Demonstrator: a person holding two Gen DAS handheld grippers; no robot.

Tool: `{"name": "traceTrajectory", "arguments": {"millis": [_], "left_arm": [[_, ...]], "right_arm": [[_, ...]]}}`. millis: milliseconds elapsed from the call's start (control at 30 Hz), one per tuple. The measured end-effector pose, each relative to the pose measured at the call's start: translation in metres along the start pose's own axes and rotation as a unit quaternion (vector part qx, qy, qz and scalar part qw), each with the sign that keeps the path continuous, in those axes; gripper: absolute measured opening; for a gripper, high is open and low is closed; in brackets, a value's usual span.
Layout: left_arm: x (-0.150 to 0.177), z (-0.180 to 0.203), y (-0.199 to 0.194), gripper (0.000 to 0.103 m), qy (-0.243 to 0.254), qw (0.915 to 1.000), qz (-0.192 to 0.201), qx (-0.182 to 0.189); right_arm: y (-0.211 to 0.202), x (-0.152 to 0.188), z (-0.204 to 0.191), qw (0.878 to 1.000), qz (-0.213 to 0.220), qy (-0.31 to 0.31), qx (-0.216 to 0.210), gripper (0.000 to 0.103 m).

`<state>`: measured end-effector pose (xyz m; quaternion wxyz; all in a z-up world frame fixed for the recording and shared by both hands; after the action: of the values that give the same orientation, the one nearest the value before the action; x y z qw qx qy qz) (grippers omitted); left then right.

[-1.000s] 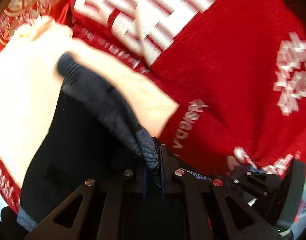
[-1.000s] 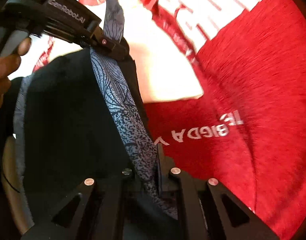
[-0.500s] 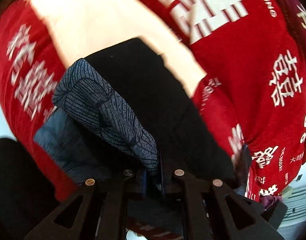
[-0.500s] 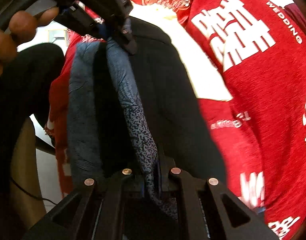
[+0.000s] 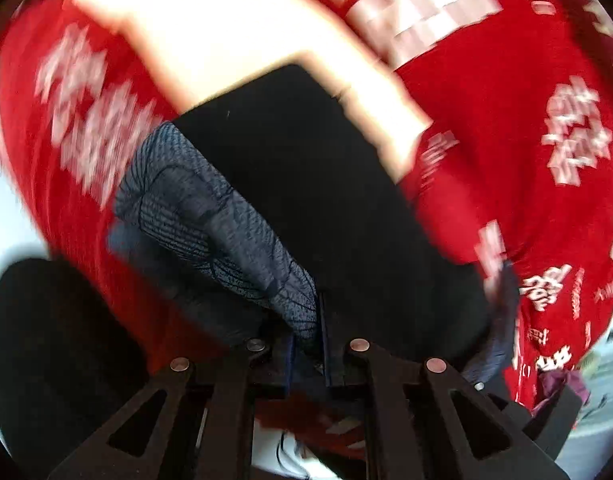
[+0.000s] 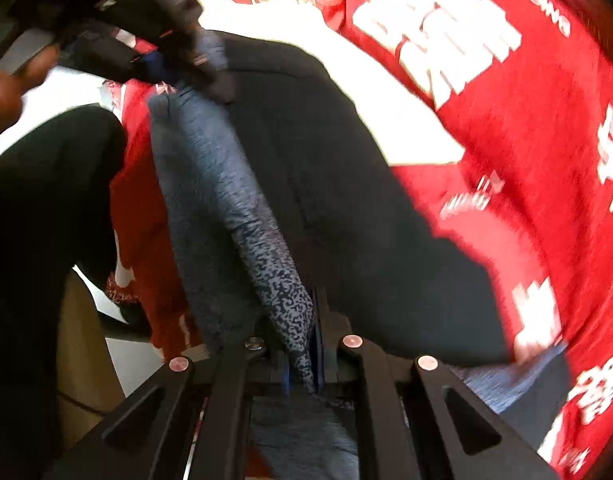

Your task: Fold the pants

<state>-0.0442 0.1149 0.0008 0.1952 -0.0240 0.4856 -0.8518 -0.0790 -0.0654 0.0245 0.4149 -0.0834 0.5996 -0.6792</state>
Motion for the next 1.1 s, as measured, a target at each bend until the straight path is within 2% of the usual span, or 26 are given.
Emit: {"name": "traceTrajectory", "arguments": {"millis": [100,167,233,333,367,400,533,733,833,933,1000,1033,1067,1100], "left_arm": [[0.002,-0.011,-0.002,0.012,-0.021,0.9994,0.0,0.028],[0.002,-0.001,-0.019,0.012,0.003,0.9992,0.023,0.032],[0.003,0.006,-0.021,0.012,0.018,0.9995,0.023,0.013],[0.006,0.0,0.004,0.012,-0.002,0.9996,-0.02,-0.021],[0.008,-0.004,0.004,0.017,-0.012,0.9994,-0.023,-0.022],[0.008,-0.009,0.0,0.022,-0.019,0.9993,-0.021,-0.024],[0.011,-0.003,-0.026,0.022,-0.009,0.9983,0.002,-0.057],[-0.011,0.02,-0.07,0.022,0.031,0.9969,0.069,-0.019],[-0.033,0.05,-0.055,0.022,0.066,0.9955,0.067,-0.01],[-0.045,0.062,-0.018,0.022,0.078,0.9956,0.031,-0.041],[-0.041,0.056,0.005,0.022,0.081,0.9946,-0.002,-0.065],[-0.037,0.057,0.007,0.022,0.09,0.9939,0.009,-0.063],[-0.031,0.059,0.003,0.022,0.103,0.9922,0.018,-0.066],[-0.028,0.059,0.003,0.022,0.111,0.9911,0.015,-0.072]], "right_arm": [[0.004,0.003,-0.01,1.0,-0.006,-0.011,0.022,0.01],[-0.013,-0.001,-0.018,0.999,0.003,-0.028,0.043,0.01],[-0.024,-0.004,-0.02,0.998,0.011,-0.035,0.051,0.01],[-0.01,0.001,-0.02,0.999,-0.008,-0.008,0.029,0.011],[0.003,0.005,-0.022,0.999,-0.023,-0.003,0.025,0.012],[0.005,0.009,-0.026,0.999,-0.002,-0.004,0.033,0.015],[0.002,0.01,-0.03,0.999,0.005,-0.026,0.045,0.015],[0.002,0.013,-0.038,0.996,0.018,-0.044,0.077,0.016],[0.001,0.013,-0.037,0.996,0.023,-0.036,0.081,0.017],[0.0,0.014,-0.041,0.993,0.028,-0.044,0.106,0.019],[-0.001,0.014,-0.045,0.991,0.026,-0.055,0.12,0.026],[-0.002,0.014,-0.044,0.99,0.024,-0.057,0.123,0.032],[-0.005,0.013,-0.041,0.991,0.019,-0.051,0.12,0.054],[-0.007,0.013,-0.037,0.992,0.017,-0.045,0.116,0.084]]}}
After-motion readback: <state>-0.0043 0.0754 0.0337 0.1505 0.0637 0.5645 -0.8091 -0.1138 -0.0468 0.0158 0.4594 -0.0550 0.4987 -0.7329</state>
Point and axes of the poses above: each gripper's, at about its wrist camera, not at the fingertips, and y roughly the way its jaws point, z to its right, x to its underside, the point moved 1 cm from there along y, roughly the way its jaws point, and after that the axes turned 4 degrees about -z, right-handed, at the moved point
